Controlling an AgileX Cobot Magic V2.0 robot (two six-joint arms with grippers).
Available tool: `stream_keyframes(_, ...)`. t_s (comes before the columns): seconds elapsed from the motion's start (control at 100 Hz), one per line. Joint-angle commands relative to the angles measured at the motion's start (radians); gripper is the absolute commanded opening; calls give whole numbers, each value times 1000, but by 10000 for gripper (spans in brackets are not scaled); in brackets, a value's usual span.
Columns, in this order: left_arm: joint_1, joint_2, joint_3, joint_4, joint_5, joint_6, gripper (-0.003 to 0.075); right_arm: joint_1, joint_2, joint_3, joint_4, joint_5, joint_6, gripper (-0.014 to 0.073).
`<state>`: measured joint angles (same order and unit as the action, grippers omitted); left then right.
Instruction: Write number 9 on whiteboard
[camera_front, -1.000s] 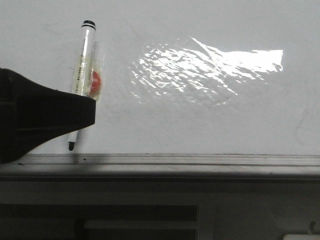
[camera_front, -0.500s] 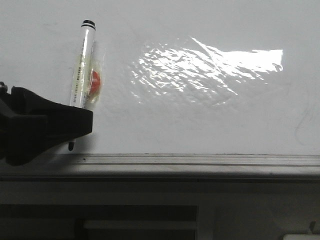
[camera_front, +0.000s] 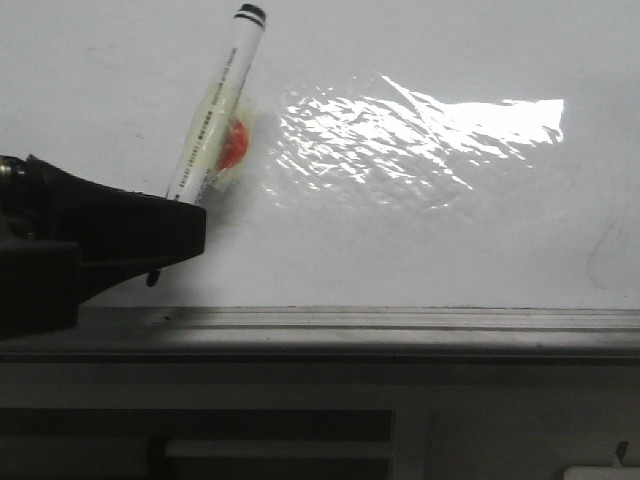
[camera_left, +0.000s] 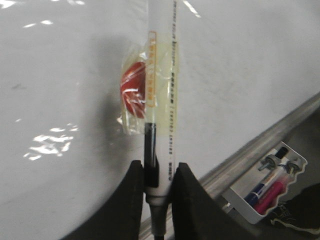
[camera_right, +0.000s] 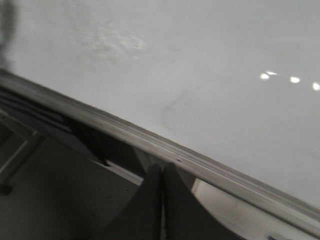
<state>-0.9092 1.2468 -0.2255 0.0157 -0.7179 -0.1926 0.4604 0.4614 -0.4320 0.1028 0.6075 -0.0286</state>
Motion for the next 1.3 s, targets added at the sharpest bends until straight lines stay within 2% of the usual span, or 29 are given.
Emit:
stream_keyframes(0.0,-6,-34,-24,106,-82,-9,-20,85,63,-82,13,-73,-49,20)
stream_keyframes(0.16,-6,-47,-24,258,-82,-9,-20,253,191,-176,15,-108,-49,266)
stream_keyframes(0.23,-6,-47,-24,336,-82,-9,-20,315,246,-207,15,-149,-49,325)
stream_keyframes(0.33,-6,-47,-24,436,-84,-9,-20,378,322,-255,15,-185,-49,336)
stream_keyframes(0.42,-6,-47,-24,472,-86,-9,-20,394,384,-293,15,-182,-49,336)
stream_keyframes(0.78,-6,-47,-24,493,-86,-9,-20,396,524,-382,99,-171,-49,334)
stream_keyframes(0.88,-6,-47,-24,493,-86,-9,-20,396,549,-382,132,-162,-49,276)
stream_keyframes(1.03,-6,-47,-24,493,-82,-9,-19,396,553,-382,139,-178,-49,27)
stream_keyframes(1.1,-6,-47,-24,493,-77,-9,8,396,553,-382,139,-176,-49,-69)
stream_keyframes(1.29,-6,-47,-24,479,-81,-57,291,396,553,-382,139,-174,-49,-67)
